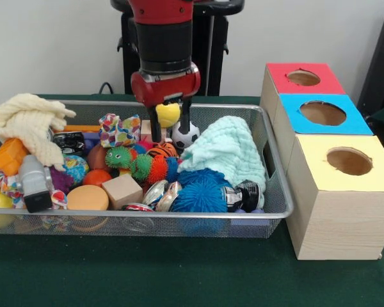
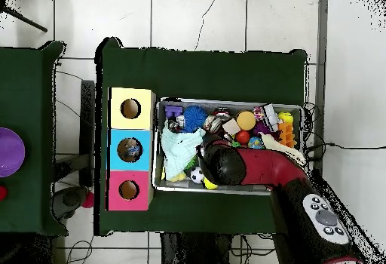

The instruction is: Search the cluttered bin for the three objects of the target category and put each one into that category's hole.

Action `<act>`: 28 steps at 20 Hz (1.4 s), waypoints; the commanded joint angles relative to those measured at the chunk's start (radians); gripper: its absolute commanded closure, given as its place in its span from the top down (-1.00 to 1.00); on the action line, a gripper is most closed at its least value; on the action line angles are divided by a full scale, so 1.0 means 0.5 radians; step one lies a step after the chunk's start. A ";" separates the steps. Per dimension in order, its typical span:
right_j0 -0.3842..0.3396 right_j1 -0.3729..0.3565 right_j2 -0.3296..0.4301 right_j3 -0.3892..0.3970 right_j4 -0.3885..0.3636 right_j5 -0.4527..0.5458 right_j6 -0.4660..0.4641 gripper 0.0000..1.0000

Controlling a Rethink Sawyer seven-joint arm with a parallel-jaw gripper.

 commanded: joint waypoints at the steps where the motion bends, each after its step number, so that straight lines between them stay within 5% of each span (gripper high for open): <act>1: -0.022 -0.175 0.069 -0.042 -0.113 0.280 -0.081 1.00; 8: -0.017 -0.190 -0.055 -0.189 -0.276 0.201 -0.068 1.00; 17: 0.093 -0.012 -0.265 -0.430 -0.766 -0.049 0.058 1.00; 28: 0.168 0.040 -0.384 -0.517 -1.037 -0.195 0.127 1.00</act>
